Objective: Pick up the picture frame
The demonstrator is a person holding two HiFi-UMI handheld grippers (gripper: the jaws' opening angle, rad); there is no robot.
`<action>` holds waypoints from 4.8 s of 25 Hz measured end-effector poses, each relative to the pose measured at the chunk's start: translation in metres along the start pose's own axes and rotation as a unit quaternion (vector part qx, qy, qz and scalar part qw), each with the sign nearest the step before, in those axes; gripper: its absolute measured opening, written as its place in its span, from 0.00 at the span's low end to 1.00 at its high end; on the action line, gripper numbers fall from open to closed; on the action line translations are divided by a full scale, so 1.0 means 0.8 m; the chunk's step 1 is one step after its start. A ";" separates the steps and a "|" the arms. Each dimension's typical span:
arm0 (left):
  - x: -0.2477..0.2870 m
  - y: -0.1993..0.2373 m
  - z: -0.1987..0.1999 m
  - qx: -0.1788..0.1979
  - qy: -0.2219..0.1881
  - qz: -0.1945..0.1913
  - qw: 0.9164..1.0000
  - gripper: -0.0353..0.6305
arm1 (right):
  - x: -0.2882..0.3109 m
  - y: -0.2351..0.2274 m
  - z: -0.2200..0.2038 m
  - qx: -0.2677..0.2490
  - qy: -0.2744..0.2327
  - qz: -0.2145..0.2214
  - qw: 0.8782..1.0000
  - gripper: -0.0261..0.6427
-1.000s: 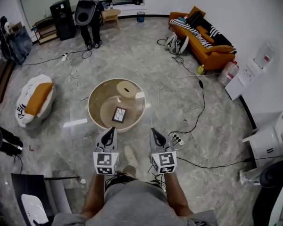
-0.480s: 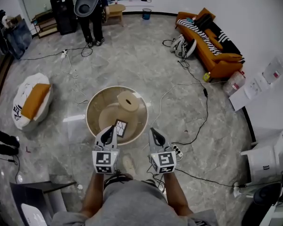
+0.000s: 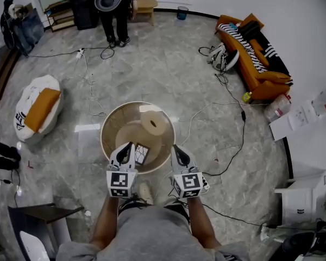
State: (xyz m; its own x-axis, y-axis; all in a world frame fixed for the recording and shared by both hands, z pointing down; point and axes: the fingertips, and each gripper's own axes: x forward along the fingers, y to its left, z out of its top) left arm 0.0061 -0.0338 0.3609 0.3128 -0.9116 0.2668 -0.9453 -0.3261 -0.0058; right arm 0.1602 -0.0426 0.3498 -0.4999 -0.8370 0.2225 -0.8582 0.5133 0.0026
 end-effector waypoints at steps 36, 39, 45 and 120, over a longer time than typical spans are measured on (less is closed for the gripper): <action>0.057 0.099 -0.245 -0.183 0.119 0.325 0.920 0.08 | 0.289 0.051 -0.214 -0.078 0.158 0.361 0.916 0.04; 0.074 0.096 -0.299 -0.206 0.130 0.322 0.915 0.08 | 0.303 0.050 -0.270 -0.084 0.182 0.364 0.910 0.04; 0.115 0.100 -0.403 -0.234 0.153 0.309 0.909 0.08 | 0.338 0.057 -0.376 -0.093 0.221 0.367 0.899 0.04; 0.117 0.139 -0.591 -0.267 0.193 0.320 0.889 0.08 | 0.409 0.082 -0.604 -0.102 0.331 0.346 0.872 0.13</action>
State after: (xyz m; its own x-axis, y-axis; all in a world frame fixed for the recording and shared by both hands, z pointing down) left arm -0.1136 -0.0375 0.8408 -0.2613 -0.6808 0.6843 -0.8597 0.4865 0.1557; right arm -0.0035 -0.1913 0.8935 -0.6550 -0.0558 0.7536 -0.3054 0.9317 -0.1964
